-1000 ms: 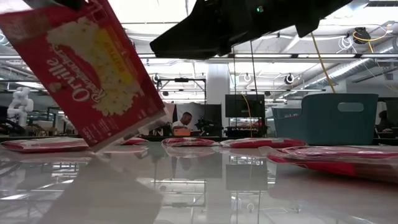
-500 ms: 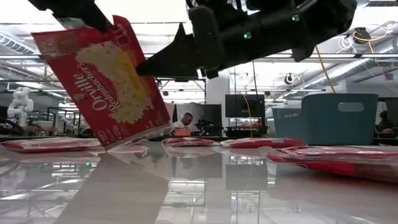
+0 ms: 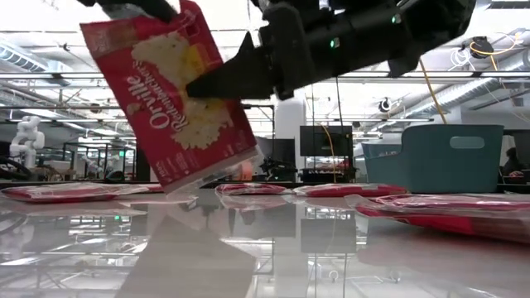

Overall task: Sort popcorn bags into baskets
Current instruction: Put the red popcorn bag into the blue bin

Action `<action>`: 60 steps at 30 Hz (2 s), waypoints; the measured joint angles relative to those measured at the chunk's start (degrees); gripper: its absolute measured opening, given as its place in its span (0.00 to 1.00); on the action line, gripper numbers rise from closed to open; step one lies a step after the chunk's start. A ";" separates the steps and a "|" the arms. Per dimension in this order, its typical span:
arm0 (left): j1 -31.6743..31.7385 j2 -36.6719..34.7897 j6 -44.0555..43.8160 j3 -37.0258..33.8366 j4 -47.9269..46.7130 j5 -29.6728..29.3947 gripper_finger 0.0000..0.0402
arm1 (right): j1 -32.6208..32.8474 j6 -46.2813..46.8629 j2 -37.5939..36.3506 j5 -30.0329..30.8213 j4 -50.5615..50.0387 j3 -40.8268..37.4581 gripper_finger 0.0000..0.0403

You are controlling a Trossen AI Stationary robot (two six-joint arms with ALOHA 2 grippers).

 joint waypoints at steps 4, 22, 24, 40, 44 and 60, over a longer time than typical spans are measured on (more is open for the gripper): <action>0.01 -0.04 1.16 0.11 1.03 -5.31 0.18 | -0.05 2.75 -3.52 0.25 -5.22 -0.27 0.06; -2.90 -0.04 -7.90 -0.21 -0.77 -28.79 0.62 | 8.41 17.71 -27.89 15.99 -12.29 -18.75 0.03; -2.67 0.39 -6.39 -1.80 3.19 -28.79 0.59 | 9.64 17.57 -29.63 19.12 -8.58 -20.82 0.04; 1.28 9.23 16.39 -15.85 59.02 -10.27 0.58 | 11.92 7.09 -30.59 21.25 15.86 -25.09 0.04; 4.12 13.64 16.58 -14.32 61.98 -7.75 0.68 | 11.88 5.17 -30.49 21.14 17.83 -25.07 0.04; 10.72 27.14 18.22 -4.43 68.60 1.49 0.48 | 11.37 3.62 -30.51 20.99 19.86 -25.07 0.04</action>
